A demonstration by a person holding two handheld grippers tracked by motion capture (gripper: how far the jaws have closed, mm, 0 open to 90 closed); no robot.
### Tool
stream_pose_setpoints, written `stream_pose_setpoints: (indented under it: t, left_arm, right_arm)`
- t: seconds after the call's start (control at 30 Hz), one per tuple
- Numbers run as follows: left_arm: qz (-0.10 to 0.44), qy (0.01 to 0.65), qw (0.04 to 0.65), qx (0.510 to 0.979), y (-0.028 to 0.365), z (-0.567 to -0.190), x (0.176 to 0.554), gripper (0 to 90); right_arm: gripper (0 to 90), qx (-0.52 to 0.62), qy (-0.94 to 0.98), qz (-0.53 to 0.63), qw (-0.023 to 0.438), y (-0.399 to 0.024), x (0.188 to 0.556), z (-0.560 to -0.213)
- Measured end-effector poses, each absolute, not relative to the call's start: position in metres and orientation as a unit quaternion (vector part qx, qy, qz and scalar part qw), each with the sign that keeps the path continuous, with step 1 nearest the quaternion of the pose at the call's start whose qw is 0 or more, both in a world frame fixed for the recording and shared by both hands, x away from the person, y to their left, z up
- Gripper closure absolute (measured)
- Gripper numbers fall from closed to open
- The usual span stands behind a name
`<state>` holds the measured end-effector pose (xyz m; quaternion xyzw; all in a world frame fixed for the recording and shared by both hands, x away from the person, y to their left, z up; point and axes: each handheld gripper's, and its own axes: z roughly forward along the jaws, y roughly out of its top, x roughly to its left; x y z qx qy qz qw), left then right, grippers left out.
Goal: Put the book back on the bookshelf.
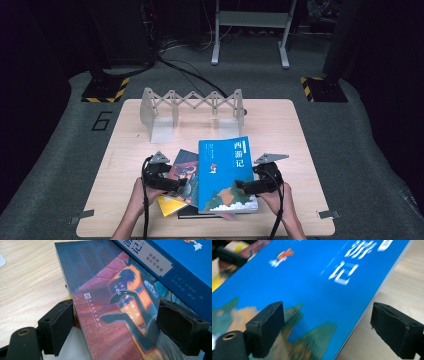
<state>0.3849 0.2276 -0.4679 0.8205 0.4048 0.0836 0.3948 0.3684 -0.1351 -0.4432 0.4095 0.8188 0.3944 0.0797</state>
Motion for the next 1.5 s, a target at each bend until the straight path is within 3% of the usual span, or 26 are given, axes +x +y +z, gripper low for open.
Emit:
stream_pose_setpoints:
  t: [0.13,0.27,0.7,1.5]
  left_arm:
    - [0.085,0.403,0.392,0.823,0.227,-0.467,0.384,14.8]
    - [0.088,0.402,0.389,0.825,0.227,-0.467,0.384,14.7]
    - [0.090,0.401,0.388,0.825,0.227,-0.467,0.383,14.6]
    - [0.088,0.401,0.388,0.825,0.227,-0.467,0.383,14.3]
  right_arm:
    - [1.2,0.389,0.834,0.385,0.072,-0.136,0.348,-0.445]
    - [0.0,0.386,0.836,0.384,0.069,-0.135,0.340,-0.446]
    - [0.0,0.363,0.852,0.370,0.073,-0.132,0.308,-0.450]
    - [1.5,0.353,0.863,0.341,0.119,-0.125,0.298,-0.459]
